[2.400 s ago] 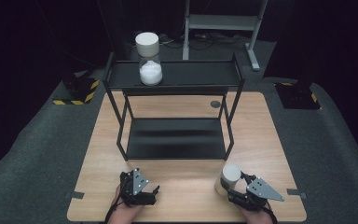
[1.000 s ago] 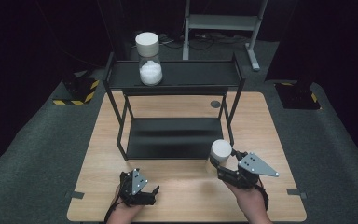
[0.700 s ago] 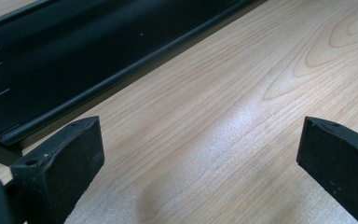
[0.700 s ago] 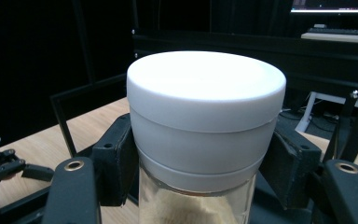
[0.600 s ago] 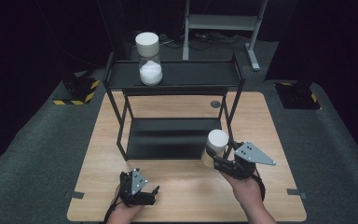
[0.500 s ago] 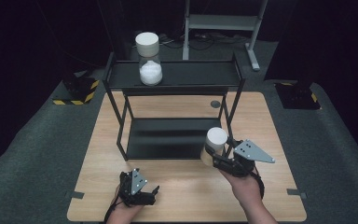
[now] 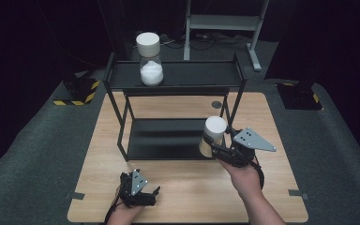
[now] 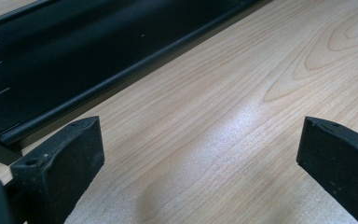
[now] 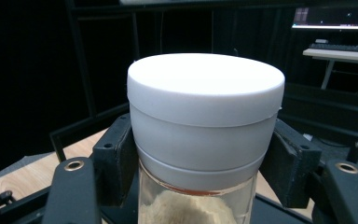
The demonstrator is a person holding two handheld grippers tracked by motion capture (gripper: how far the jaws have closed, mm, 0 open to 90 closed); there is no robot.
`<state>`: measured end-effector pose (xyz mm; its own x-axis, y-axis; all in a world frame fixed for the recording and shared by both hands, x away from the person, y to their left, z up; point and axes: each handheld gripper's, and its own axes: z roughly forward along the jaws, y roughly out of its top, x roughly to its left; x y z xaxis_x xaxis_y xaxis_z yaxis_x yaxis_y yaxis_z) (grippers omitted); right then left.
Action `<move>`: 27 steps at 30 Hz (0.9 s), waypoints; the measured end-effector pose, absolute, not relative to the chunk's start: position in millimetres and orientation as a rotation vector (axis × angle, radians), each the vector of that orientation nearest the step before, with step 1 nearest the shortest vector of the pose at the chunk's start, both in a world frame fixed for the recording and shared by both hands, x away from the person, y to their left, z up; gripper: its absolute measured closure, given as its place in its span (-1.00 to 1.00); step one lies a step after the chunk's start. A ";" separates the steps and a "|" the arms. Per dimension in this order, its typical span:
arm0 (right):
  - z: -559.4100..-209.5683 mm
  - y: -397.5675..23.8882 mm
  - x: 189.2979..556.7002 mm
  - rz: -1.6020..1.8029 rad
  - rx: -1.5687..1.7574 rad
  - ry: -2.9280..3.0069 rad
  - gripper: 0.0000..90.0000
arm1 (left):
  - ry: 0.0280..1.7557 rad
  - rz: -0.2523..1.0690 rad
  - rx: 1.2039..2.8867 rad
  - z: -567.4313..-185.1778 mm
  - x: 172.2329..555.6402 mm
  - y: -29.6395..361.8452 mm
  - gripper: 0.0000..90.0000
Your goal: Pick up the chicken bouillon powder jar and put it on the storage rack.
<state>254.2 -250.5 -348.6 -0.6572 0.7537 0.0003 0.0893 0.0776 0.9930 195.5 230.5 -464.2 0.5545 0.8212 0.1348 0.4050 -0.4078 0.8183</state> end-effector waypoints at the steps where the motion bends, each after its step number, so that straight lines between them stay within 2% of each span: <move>1: -347.0 -249.7 255.4 1.625 0.830 1.828 -0.23 | 0.985 0.692 2.023 -464.3 195.4 230.6 -0.98; 27: -296.3 -241.2 274.0 1.663 0.773 1.758 -0.23 | 0.988 0.674 2.014 -464.3 196.6 233.8 -0.98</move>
